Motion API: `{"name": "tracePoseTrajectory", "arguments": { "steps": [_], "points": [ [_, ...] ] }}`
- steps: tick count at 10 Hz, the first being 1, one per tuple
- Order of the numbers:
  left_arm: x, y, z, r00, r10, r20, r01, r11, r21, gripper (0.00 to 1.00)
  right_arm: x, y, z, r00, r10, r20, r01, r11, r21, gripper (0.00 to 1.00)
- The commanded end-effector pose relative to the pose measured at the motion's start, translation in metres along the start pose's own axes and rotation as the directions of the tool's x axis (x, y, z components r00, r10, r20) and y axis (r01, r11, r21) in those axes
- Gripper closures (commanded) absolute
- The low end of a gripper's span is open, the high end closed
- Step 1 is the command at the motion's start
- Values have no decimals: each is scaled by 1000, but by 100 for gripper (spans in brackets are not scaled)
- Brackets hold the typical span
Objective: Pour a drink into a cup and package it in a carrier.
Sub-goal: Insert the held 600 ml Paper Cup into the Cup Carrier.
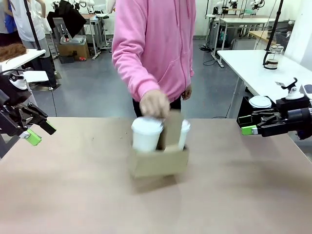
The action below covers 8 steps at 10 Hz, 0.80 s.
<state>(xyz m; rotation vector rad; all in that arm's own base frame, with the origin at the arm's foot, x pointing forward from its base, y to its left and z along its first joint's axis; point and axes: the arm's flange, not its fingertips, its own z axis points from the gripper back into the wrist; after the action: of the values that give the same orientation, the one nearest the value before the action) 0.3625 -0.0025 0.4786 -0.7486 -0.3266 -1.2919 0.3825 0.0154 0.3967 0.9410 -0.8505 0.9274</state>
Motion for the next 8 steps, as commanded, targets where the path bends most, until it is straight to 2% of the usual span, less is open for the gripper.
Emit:
{"name": "tracePoseTrajectory", "arguments": {
  "steps": [1,8],
  "points": [
    [-1,-1,1,1000,-10,0,10,1000,-3,0,1,1,1,1000,23,3,-23,1000,2,0],
    [-1,-1,1,1000,-10,0,10,1000,-3,0,1,1,1,1000,23,3,-23,1000,2,0]
  ]
}}
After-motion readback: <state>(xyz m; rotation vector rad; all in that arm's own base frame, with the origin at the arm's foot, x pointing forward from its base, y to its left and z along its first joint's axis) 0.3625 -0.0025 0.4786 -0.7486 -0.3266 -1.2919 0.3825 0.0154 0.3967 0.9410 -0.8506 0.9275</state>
